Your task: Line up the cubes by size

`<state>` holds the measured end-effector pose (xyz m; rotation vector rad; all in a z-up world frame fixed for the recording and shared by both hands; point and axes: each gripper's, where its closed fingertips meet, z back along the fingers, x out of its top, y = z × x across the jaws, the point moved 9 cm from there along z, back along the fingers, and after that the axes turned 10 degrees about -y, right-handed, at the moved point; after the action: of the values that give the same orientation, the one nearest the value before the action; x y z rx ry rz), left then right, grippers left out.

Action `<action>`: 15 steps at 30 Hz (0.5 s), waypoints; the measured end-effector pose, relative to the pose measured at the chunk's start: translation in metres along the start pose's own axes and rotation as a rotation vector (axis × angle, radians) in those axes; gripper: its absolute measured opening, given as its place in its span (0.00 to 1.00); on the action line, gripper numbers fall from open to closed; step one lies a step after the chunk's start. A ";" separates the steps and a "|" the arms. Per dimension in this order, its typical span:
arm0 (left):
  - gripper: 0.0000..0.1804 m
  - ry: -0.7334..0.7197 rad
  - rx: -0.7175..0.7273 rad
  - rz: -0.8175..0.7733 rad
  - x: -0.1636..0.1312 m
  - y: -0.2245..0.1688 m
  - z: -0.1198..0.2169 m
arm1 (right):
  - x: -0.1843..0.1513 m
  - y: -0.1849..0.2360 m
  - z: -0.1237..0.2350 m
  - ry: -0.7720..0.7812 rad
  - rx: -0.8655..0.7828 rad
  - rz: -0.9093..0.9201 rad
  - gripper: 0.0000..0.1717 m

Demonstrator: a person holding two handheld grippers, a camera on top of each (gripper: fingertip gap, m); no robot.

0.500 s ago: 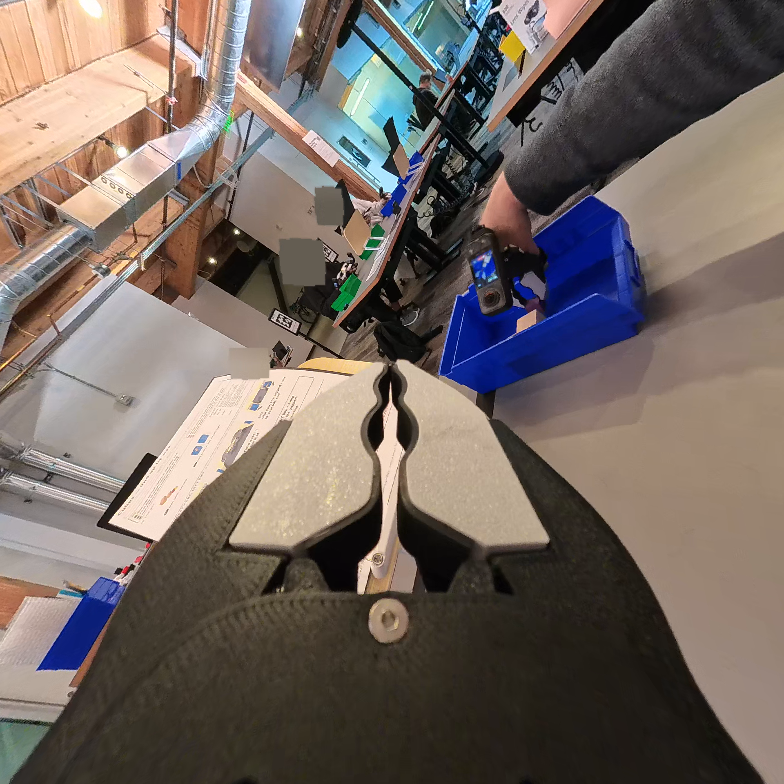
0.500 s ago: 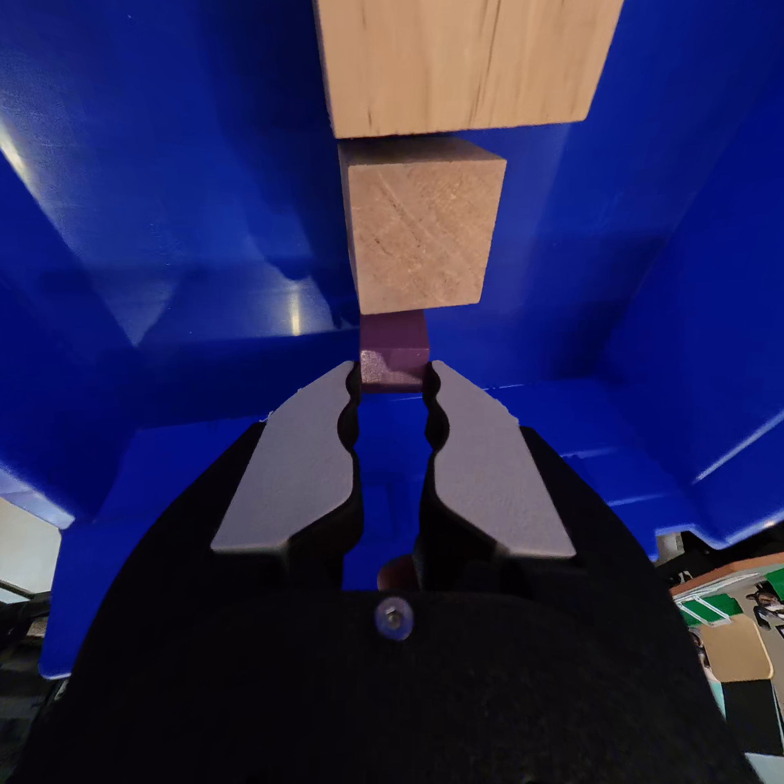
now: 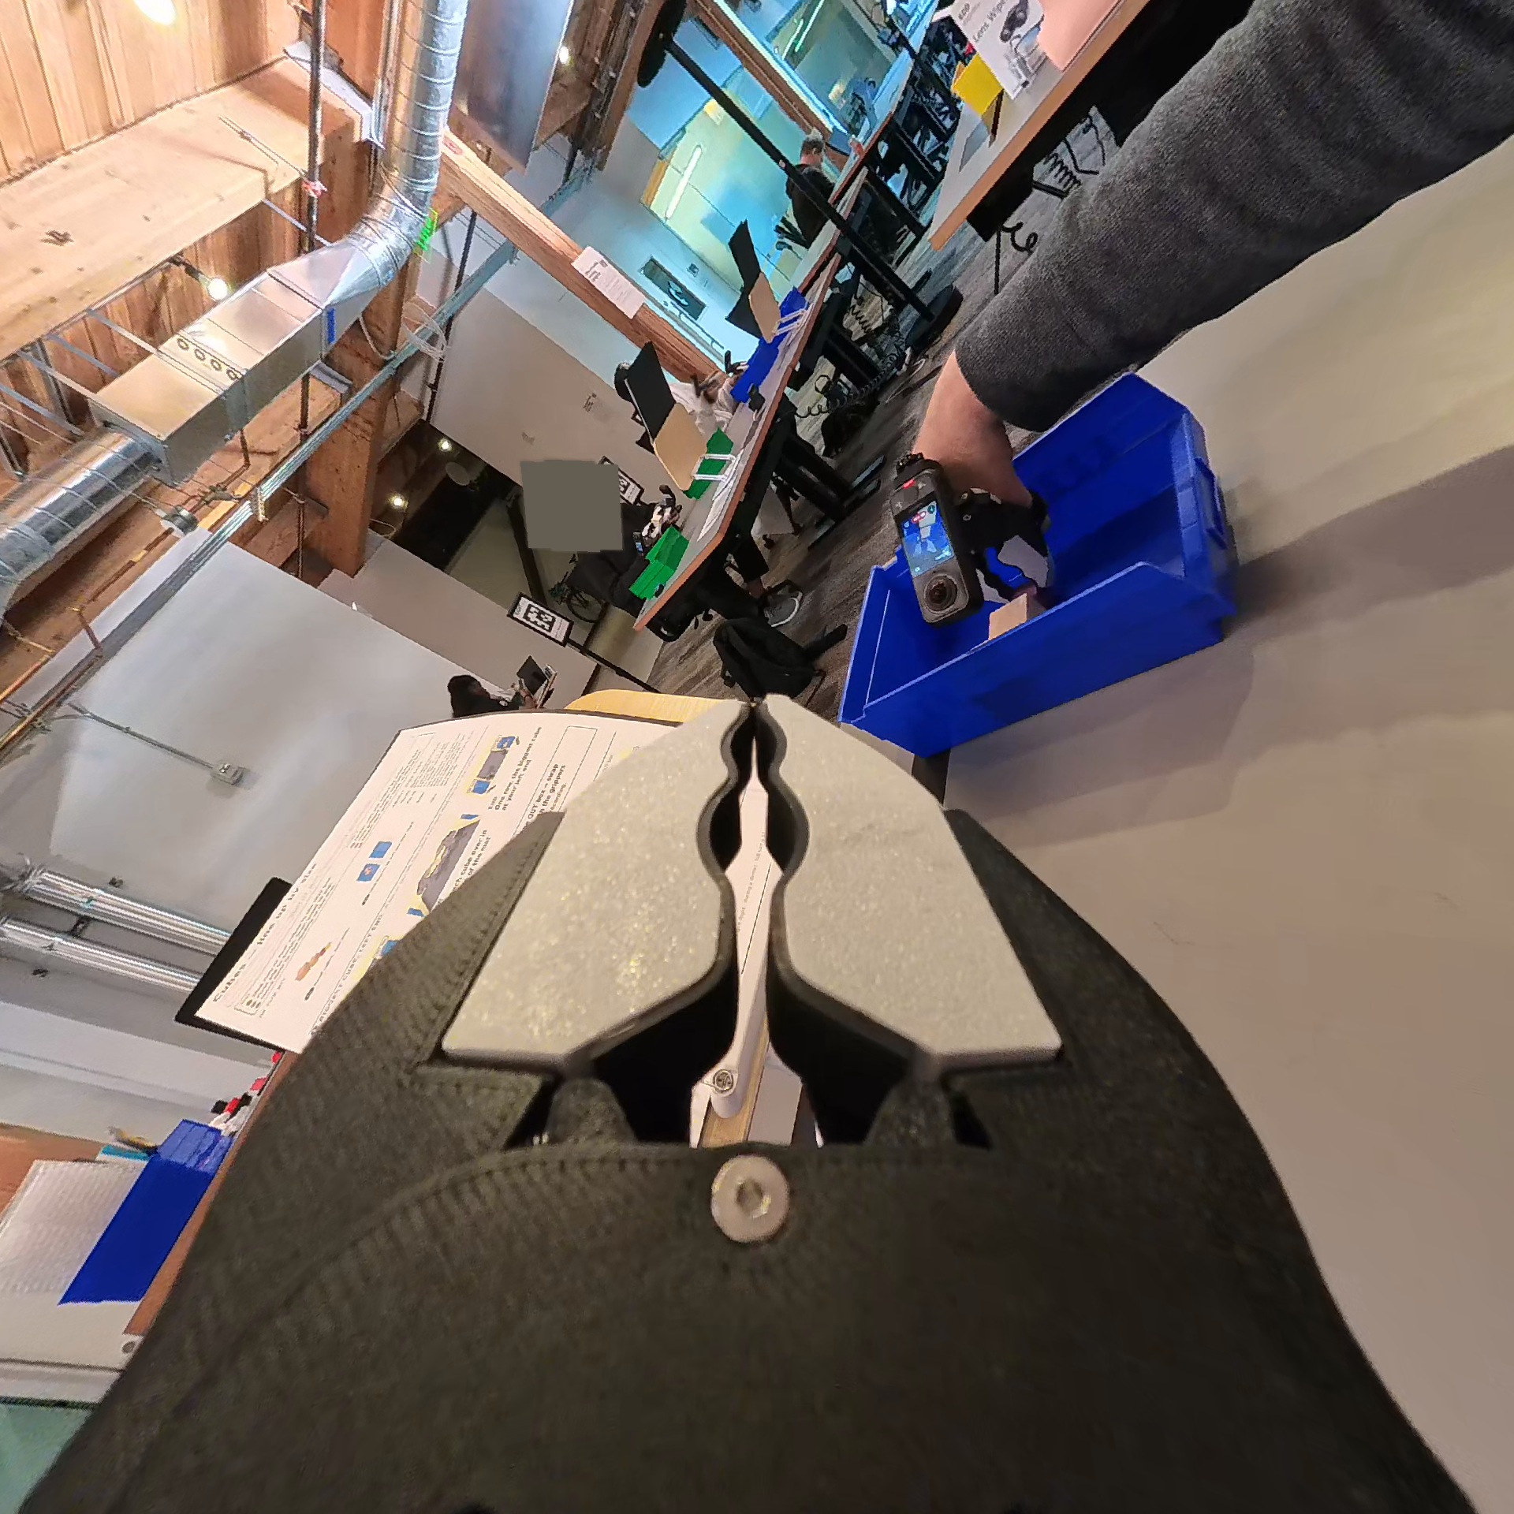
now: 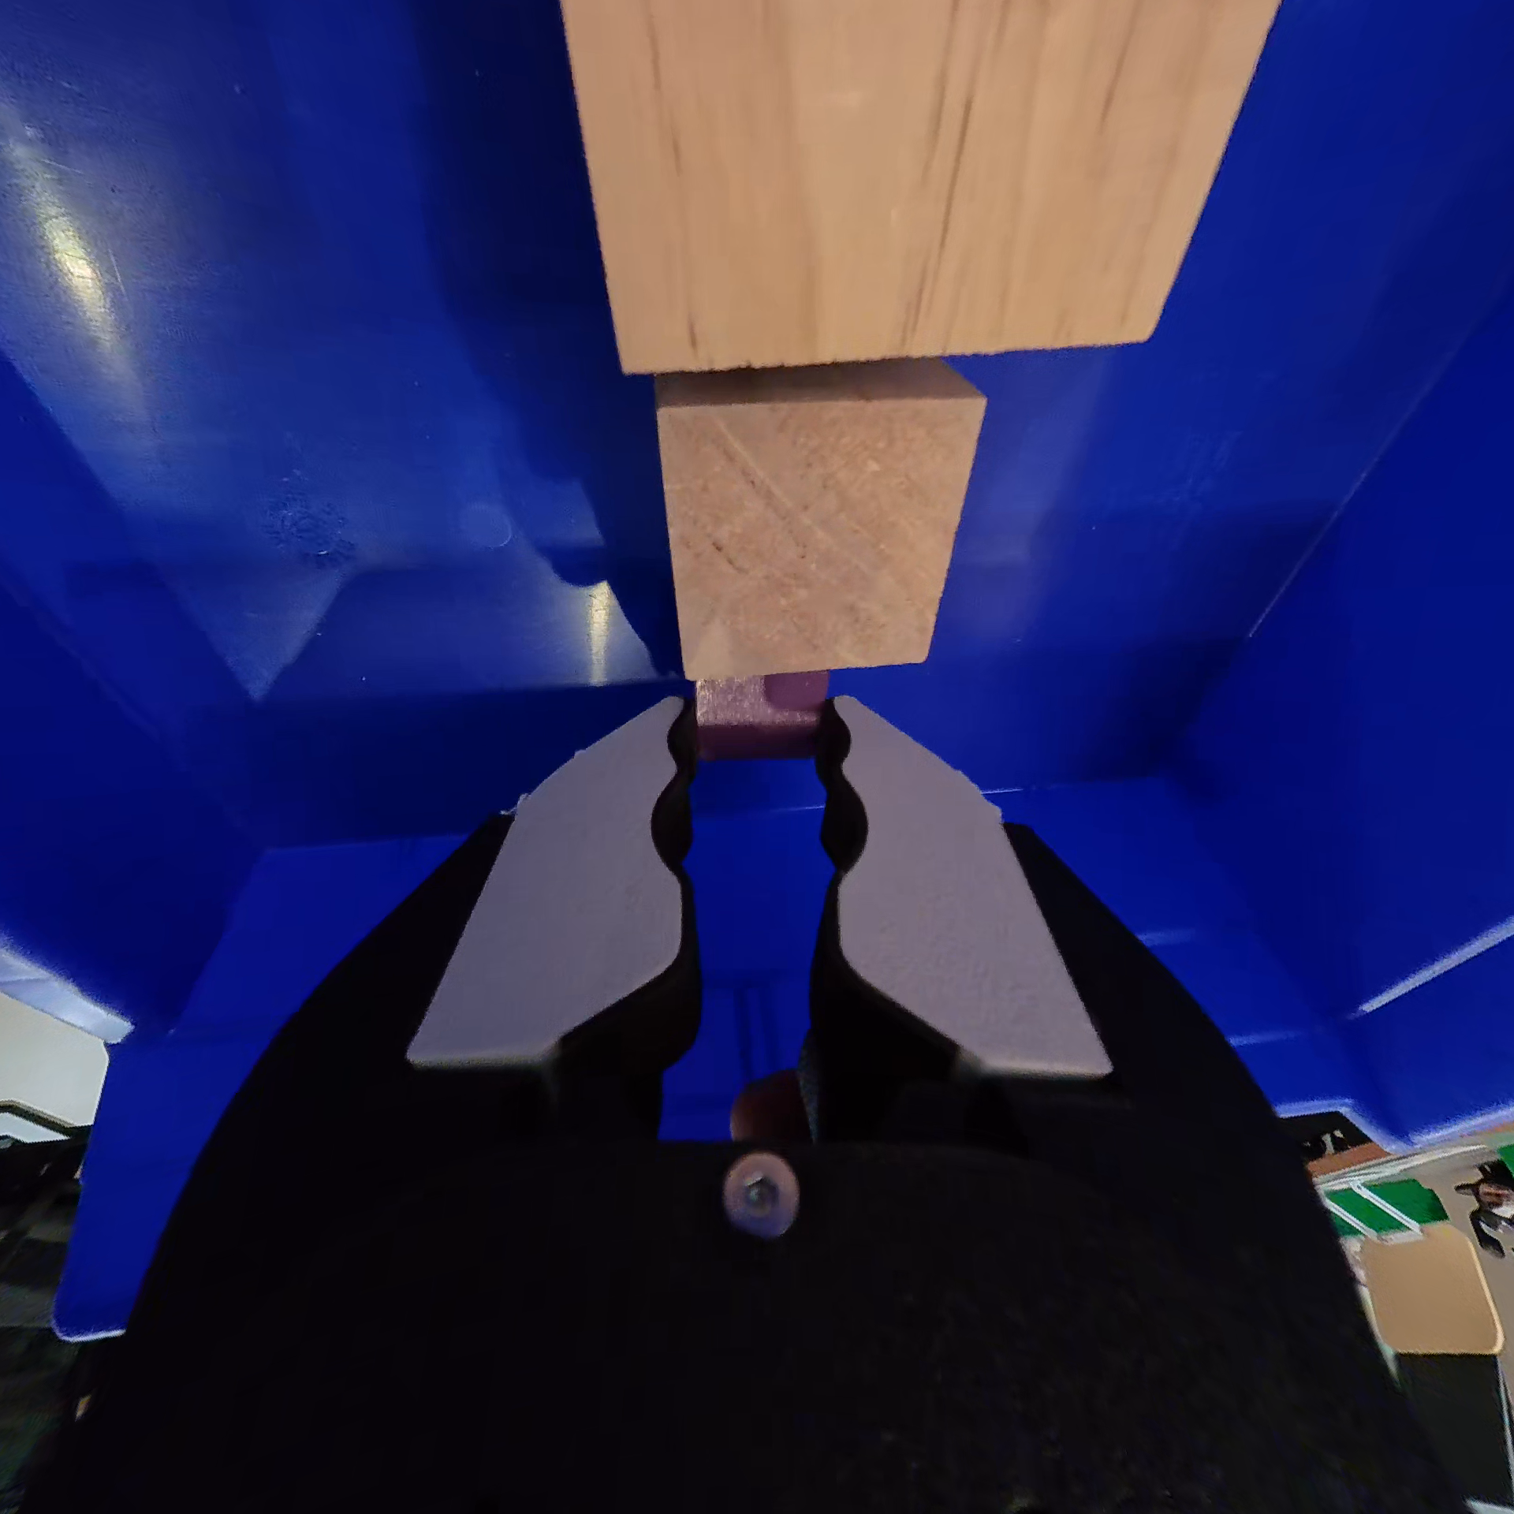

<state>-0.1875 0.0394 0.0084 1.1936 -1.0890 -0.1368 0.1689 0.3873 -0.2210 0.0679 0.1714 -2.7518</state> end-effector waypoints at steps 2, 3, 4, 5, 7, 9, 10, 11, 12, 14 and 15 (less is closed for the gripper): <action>0.00 0.001 -0.003 0.000 0.000 0.000 -0.001 | 0.001 0.000 0.000 0.005 0.003 0.005 0.16; 0.00 0.002 -0.006 0.000 0.000 -0.001 -0.001 | 0.001 0.000 0.000 0.008 0.005 0.007 0.16; 0.00 0.003 -0.007 0.000 0.000 -0.001 -0.001 | 0.001 -0.001 0.000 0.011 0.007 0.010 0.16; 0.00 0.003 -0.010 0.000 0.000 -0.001 -0.002 | 0.002 -0.001 -0.001 0.013 0.009 0.010 0.16; 0.00 0.006 -0.015 -0.001 0.000 -0.002 -0.003 | 0.002 -0.001 -0.002 0.021 0.021 0.003 0.17; 0.00 0.006 -0.018 -0.001 0.000 -0.002 -0.003 | 0.003 -0.001 -0.003 0.020 0.028 -0.003 0.20; 0.00 0.006 -0.020 -0.001 0.000 -0.002 -0.003 | 0.003 -0.002 -0.002 0.015 0.021 -0.004 0.21; 0.00 0.005 -0.020 -0.001 0.000 -0.002 -0.003 | 0.003 -0.004 0.000 0.011 0.004 -0.006 0.22; 0.00 0.003 -0.021 -0.001 0.000 -0.002 -0.003 | 0.003 -0.005 0.003 0.006 -0.009 -0.009 0.22; 0.00 0.003 -0.019 -0.002 0.000 -0.002 -0.002 | 0.002 -0.004 0.012 0.009 -0.021 -0.024 0.24; 0.00 0.003 -0.018 -0.002 0.000 -0.001 -0.002 | 0.001 -0.004 0.018 0.019 -0.041 -0.027 0.24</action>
<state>-0.1854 0.0400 0.0075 1.1784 -1.0820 -0.1459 0.1658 0.3881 -0.2027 0.0813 0.2356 -2.7738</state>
